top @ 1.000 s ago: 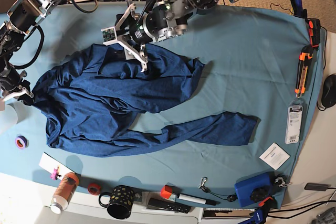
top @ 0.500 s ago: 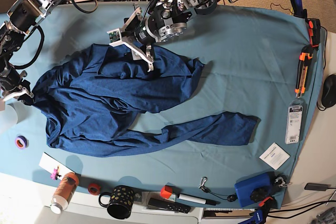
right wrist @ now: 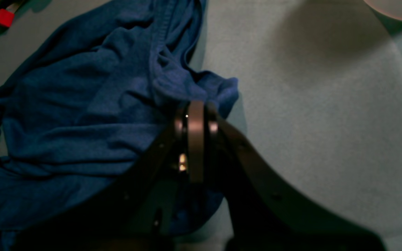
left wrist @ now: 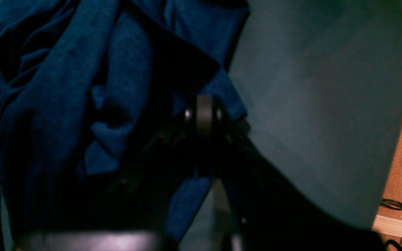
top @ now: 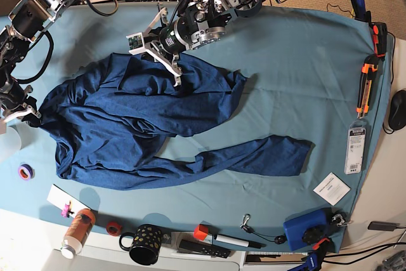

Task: Layout the t-shirt on the table in an organized manner, then fold the t-shirt properly
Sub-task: 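Pull the held fabric toward the collar end with the left gripper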

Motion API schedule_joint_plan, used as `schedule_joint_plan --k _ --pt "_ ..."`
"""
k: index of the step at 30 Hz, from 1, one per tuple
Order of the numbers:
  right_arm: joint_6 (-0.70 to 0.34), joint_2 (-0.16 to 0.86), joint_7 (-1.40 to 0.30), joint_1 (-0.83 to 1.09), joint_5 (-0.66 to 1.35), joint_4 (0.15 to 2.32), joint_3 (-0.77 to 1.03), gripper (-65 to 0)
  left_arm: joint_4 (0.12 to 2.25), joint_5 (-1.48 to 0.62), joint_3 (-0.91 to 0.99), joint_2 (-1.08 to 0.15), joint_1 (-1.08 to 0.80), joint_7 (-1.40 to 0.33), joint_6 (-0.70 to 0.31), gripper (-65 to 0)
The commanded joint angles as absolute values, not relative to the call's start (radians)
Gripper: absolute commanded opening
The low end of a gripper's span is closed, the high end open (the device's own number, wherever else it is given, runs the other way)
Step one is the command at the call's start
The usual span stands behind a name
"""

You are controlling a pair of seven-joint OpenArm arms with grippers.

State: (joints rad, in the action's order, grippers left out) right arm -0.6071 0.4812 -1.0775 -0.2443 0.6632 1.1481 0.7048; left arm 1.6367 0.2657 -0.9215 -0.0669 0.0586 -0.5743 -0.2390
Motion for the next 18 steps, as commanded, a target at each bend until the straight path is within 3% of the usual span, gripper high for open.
schedule_joint_plan --k 1,3,4,6,7,8,18 --pt "-0.613 0.507 -1.061 -0.265 0.684 1.165 0.708 -65.0 1.653 0.266 -0.921 -0.053 0.066 -0.559 -0.233 -65.0" --pt "-0.613 0.507 -1.061 -0.265 0.684 1.165 0.708 -65.0 1.653 0.266 -0.921 -0.054 0.066 -0.569 -0.263 -65.0" --pt "-0.613 0.507 -1.061 -0.265 0.684 1.165 0.708 -65.0 1.653 0.264 -0.921 -0.054 0.067 -0.579 -0.307 -61.6" --pt "-0.613 0.507 -1.062 -0.265 0.684 1.165 0.708 -65.0 1.653 0.230 -0.921 -0.054 0.066 -0.602 -0.387 -39.4" --pt "-0.613 0.507 -1.061 -0.265 0.684 1.165 0.708 -65.0 1.653 0.211 -0.921 -0.053 0.064 -0.605 -0.390 -31.5" --pt "-0.613 0.506 -1.061 -0.265 0.683 1.165 0.708 -65.0 1.652 0.205 -0.921 -0.054 0.061 -0.604 -0.372 -27.9" --pt "-0.613 0.506 -1.068 -0.265 0.684 1.165 0.708 -65.0 1.519 0.259 -0.921 -0.052 0.101 -0.522 -0.219 -27.5"
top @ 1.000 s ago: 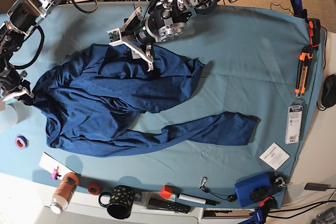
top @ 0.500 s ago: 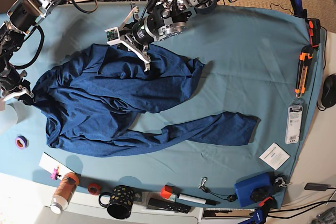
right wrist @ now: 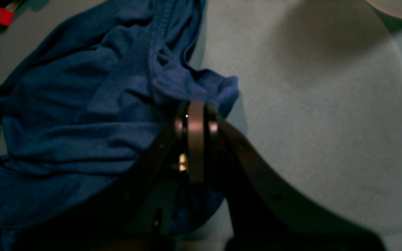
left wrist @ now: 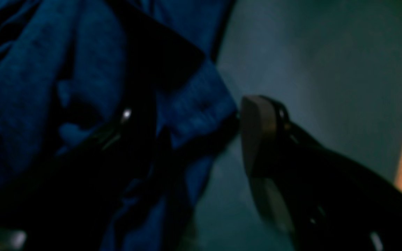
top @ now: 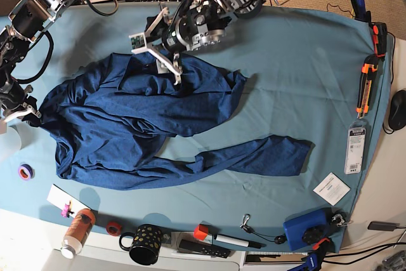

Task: Layout the t-shirt on the table in an organized manner, then fold the t-shirt properly
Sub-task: 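Pull the held fabric toward the collar end with the left gripper, then release the fabric and move the left gripper to the sleeve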

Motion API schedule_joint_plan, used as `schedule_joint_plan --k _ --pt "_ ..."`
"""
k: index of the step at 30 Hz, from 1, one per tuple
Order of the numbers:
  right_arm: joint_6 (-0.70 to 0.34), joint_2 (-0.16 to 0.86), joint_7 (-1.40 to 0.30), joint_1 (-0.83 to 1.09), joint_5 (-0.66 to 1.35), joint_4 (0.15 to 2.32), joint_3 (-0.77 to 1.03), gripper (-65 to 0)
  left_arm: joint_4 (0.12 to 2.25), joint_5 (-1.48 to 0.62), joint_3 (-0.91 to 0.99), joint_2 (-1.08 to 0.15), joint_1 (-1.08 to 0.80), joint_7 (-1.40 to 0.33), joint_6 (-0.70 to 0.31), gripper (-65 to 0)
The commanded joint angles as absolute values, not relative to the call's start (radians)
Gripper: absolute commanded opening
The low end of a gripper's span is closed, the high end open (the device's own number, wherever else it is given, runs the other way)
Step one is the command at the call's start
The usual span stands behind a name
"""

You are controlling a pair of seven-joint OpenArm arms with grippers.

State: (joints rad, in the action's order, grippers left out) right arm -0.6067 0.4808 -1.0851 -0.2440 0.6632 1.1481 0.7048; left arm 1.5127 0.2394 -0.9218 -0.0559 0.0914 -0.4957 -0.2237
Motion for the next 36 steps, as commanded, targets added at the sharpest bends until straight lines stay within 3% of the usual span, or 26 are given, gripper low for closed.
schedule_joint_plan --k 1,3,6,7,15,22,36 --pt "-0.613 0.506 -1.068 -0.265 0.684 1.165 0.708 -65.0 1.497 0.259 -0.920 -0.050 0.109 -0.523 -0.213 -28.2" --pt "-0.613 0.506 -1.068 -0.265 0.684 1.165 0.708 -65.0 1.468 0.258 -0.920 -0.050 0.120 -0.522 -0.196 -38.5" --pt "-0.613 0.506 -1.066 -0.265 0.684 1.165 0.708 -65.0 1.465 0.258 -0.920 -0.049 0.122 -0.520 -0.195 -63.7" --pt "-0.613 0.504 -1.066 -0.265 0.684 1.165 0.708 -65.0 1.469 0.258 -0.920 -0.050 0.122 -0.512 -0.196 -65.0" --pt "-0.614 0.476 -1.066 -0.265 0.680 1.165 0.708 -65.0 1.628 0.258 -0.920 -0.065 0.122 -0.625 -0.206 -65.0" --pt "-0.613 0.469 -1.063 -0.266 0.653 1.165 0.708 -65.0 1.910 0.266 -0.900 -0.193 0.160 -0.722 -0.167 -65.0" --pt "-0.585 0.469 -1.026 -0.266 0.575 1.165 0.708 -65.0 1.943 0.162 -0.412 -0.400 0.167 -0.706 -0.155 -65.0"
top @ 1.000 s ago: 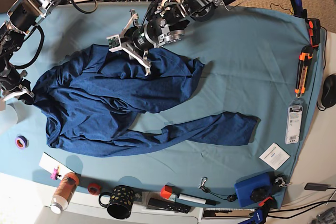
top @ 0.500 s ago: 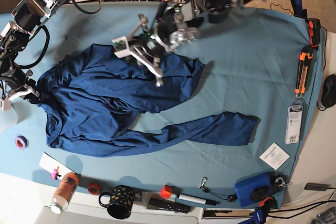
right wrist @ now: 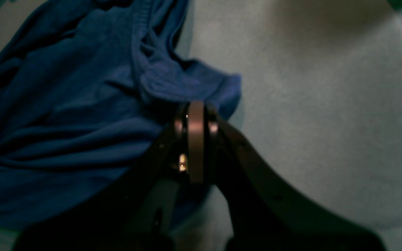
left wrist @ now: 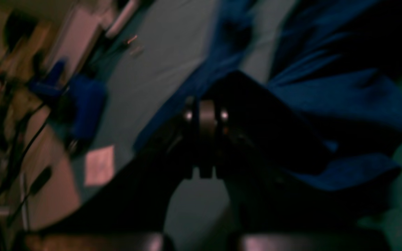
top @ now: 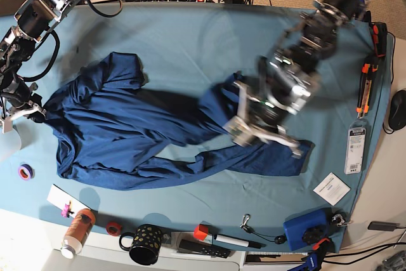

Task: Layout the t-shirt on the table in an organized manner, then fold the t-shirt properly
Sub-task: 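Release the fabric and move the left gripper to the sleeve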

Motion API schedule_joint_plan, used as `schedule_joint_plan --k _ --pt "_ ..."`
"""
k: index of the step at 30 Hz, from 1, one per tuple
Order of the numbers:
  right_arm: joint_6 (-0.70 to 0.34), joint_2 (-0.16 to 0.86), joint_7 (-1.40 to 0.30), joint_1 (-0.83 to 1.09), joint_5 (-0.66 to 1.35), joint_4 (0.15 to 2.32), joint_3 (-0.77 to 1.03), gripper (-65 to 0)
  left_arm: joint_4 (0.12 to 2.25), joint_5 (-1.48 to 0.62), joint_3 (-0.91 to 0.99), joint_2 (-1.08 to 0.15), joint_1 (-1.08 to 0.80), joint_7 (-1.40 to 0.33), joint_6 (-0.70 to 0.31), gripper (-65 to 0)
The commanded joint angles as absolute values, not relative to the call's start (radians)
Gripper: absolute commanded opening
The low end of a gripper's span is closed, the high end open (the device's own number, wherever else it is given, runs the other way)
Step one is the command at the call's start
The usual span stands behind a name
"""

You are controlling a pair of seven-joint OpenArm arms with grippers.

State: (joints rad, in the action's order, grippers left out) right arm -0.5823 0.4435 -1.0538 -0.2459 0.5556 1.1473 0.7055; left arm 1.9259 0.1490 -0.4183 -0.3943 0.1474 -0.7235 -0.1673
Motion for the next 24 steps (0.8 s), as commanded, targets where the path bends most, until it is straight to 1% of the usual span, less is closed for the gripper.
schedule_joint_plan --k 1,6,11,15,18,19,20,21,22,23,24 --pt "-0.584 0.469 -1.027 -0.266 0.575 1.165 0.708 -65.0 1.943 0.148 -0.377 -0.416 0.167 -0.705 -0.154 -65.0" --pt "-0.582 0.469 -1.020 -0.266 0.575 1.165 0.708 -65.0 1.943 0.080 -0.225 -0.475 0.166 -0.699 -0.154 -65.0" --pt "-0.581 0.468 -1.018 -0.266 0.574 1.165 0.708 -65.0 1.943 -0.103 -0.125 -0.485 0.141 -0.713 -0.167 -65.0" --pt "-0.569 0.468 -1.010 -0.266 0.554 1.165 0.708 -65.0 1.943 -0.235 -0.120 -0.484 0.076 -0.735 -0.284 -65.0" --pt "-0.552 0.468 -0.996 -0.266 0.534 1.165 0.708 -65.0 1.943 -0.304 -0.120 -0.479 0.012 -0.736 -0.343 -65.0" --pt "-0.552 0.468 -0.994 -0.266 0.530 1.165 0.708 -65.0 1.943 -0.323 -0.120 -0.479 -0.007 -0.744 -0.369 -63.4" --pt "-0.552 0.468 -0.993 -0.266 0.530 1.165 0.708 -65.0 1.943 -0.334 -0.120 -0.479 -0.023 -0.756 -0.400 -53.5" --pt "-0.552 0.468 -0.993 -0.266 0.530 1.165 0.708 -65.0 1.943 -0.339 -0.120 -0.479 -0.036 -0.769 -0.426 -41.5" --pt "-0.552 0.468 -0.993 -0.266 0.530 1.165 0.708 -65.0 1.943 -0.346 -0.120 -0.479 -0.044 -0.779 -0.426 -30.9" --pt "-0.552 0.468 -0.992 -0.266 0.530 1.165 0.708 -65.0 1.943 -0.344 -0.120 -0.479 -0.051 -0.780 -0.401 -25.3" --pt "-0.552 0.468 -0.992 -0.266 0.530 1.165 0.708 -65.0 1.943 -0.340 -0.120 -0.480 -0.053 -0.788 -0.373 -24.6"
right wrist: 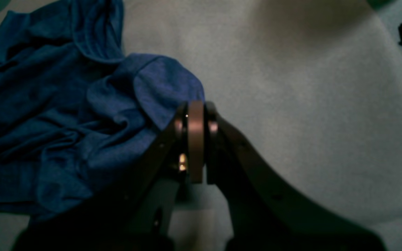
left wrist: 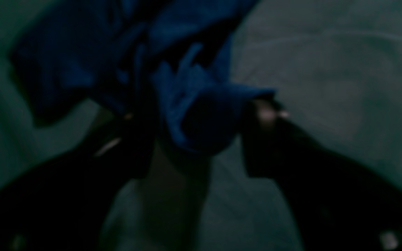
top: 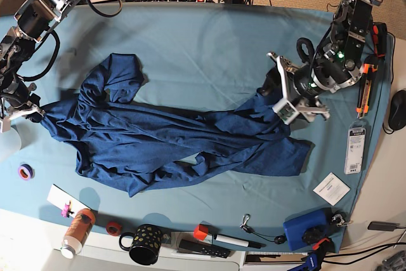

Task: Layout the t-shirt on the table in an organized manner, then fold the t-shirt properly
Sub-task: 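Release the fabric and move the left gripper to the sleeve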

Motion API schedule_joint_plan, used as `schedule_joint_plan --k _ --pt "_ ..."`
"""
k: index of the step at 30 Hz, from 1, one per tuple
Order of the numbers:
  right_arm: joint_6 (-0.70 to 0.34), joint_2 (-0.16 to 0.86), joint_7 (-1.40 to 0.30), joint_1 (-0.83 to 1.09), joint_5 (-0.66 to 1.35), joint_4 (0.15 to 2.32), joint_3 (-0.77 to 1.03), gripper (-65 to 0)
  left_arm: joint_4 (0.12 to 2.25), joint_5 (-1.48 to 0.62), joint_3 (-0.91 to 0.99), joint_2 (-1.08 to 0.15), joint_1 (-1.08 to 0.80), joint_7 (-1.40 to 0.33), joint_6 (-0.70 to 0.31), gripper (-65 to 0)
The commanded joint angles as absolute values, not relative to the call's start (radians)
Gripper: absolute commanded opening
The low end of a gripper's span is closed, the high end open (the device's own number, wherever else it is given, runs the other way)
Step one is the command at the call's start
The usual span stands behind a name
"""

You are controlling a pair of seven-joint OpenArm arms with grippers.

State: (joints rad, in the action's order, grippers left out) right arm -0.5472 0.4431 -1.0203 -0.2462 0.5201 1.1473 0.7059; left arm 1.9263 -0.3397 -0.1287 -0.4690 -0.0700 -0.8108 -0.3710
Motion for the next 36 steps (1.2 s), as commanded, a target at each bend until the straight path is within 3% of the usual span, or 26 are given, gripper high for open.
schedule_joint_plan --k 1,7,14,17,27,32,36 --pt "-0.552 0.468 -0.993 -0.266 0.531 1.165 0.708 -65.0 1.943 -0.323 -0.120 -0.479 -0.052 -0.789 -0.360 -24.6" --pt "-0.552 0.468 -0.994 -0.266 0.531 1.165 0.708 -65.0 1.943 -0.246 -0.120 -0.479 -0.021 -0.658 -0.289 -28.1" --pt "-0.552 0.468 -0.996 -0.265 0.530 1.165 0.708 -65.0 1.943 -0.239 -0.120 -0.441 0.080 -0.651 -0.198 -31.0" --pt "-0.552 0.468 -0.998 -0.266 0.530 1.165 0.708 -65.0 1.942 -0.243 -0.120 -0.397 0.085 -0.632 -0.200 -33.6" --pt "-0.552 0.468 -0.999 -0.266 0.527 1.165 0.708 -65.0 1.890 -0.333 -0.120 -0.332 0.025 -0.681 -0.292 -33.8" --pt "-0.552 0.467 -0.998 -0.266 0.527 1.165 0.708 -65.0 1.890 -0.435 -0.120 -0.314 -0.033 -0.678 -0.382 -33.8" --pt "-0.552 0.464 -0.999 -0.266 0.527 1.165 0.708 -65.0 1.877 -0.373 -0.120 -0.282 -0.003 -0.571 -0.374 -33.8"
